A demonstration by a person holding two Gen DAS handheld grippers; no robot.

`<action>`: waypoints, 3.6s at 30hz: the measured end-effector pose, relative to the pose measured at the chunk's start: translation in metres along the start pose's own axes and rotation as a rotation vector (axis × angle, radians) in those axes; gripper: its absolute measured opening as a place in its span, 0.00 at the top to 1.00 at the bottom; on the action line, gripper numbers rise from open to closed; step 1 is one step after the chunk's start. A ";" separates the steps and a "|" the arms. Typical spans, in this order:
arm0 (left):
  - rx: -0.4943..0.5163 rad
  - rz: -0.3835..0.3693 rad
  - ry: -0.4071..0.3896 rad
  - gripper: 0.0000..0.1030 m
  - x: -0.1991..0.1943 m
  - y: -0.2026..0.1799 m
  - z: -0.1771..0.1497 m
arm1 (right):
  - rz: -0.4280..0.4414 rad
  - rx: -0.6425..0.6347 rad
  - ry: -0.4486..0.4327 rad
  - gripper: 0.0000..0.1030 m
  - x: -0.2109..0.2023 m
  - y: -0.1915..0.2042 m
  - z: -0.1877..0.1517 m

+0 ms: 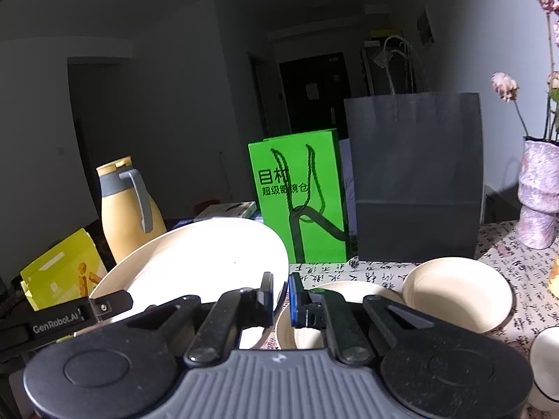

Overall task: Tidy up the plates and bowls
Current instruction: 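Lift the cream plate and carry it in front of the bowls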

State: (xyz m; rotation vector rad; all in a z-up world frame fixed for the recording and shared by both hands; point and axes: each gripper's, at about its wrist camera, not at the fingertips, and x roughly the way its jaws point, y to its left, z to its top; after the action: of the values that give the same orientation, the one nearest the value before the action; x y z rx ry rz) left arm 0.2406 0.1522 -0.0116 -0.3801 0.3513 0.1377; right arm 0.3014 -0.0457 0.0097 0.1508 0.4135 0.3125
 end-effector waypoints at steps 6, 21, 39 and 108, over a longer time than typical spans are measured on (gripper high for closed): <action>0.016 -0.015 -0.017 0.59 -0.023 -0.018 -0.006 | -0.003 0.003 -0.035 0.92 -0.030 -0.010 -0.002; 0.072 -0.068 -0.043 0.59 -0.078 -0.070 -0.033 | -0.024 0.007 -0.134 0.92 -0.111 -0.047 -0.015; 0.160 -0.136 -0.017 0.59 -0.123 -0.128 -0.094 | -0.054 0.073 -0.187 0.92 -0.195 -0.113 -0.058; 0.250 -0.014 0.273 0.59 -0.102 -0.127 -0.257 | -0.151 0.199 0.070 0.92 -0.195 -0.174 -0.224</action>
State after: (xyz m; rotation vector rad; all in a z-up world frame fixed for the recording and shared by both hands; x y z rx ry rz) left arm 0.0916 -0.0706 -0.1550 -0.1532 0.6285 0.0263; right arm 0.0849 -0.2556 -0.1567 0.3020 0.5228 0.1274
